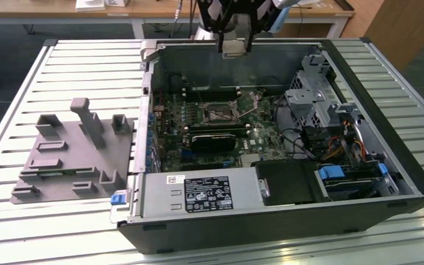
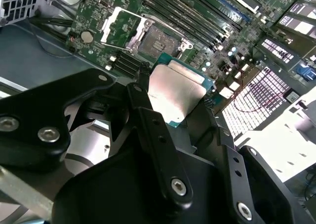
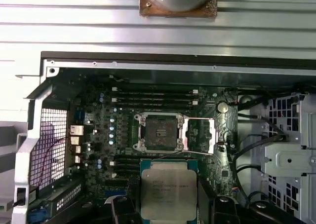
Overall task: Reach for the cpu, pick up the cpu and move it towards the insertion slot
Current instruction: 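Pick up the cpu and move it towards the insertion slot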
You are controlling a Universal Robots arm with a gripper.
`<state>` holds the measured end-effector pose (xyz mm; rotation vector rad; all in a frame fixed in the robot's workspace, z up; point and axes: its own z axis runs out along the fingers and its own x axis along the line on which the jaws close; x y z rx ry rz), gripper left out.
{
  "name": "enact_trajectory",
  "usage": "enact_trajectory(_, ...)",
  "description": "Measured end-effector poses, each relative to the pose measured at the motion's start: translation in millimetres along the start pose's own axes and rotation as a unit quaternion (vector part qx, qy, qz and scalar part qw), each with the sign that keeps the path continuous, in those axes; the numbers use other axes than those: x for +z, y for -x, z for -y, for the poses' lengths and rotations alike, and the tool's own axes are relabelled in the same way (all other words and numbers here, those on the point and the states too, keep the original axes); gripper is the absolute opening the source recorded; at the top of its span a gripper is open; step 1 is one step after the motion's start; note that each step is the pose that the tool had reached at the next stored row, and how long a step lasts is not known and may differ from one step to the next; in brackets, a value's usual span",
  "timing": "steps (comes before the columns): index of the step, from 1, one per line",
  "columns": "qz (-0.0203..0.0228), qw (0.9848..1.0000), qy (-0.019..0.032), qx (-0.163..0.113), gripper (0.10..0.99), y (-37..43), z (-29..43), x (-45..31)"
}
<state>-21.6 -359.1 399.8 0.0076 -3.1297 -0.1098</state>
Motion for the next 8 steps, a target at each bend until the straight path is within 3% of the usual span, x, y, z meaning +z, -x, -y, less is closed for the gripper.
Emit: enact_trajectory(8,0.0009,1.0,0.0,0.0,0.545,4.8,-0.2,0.0)
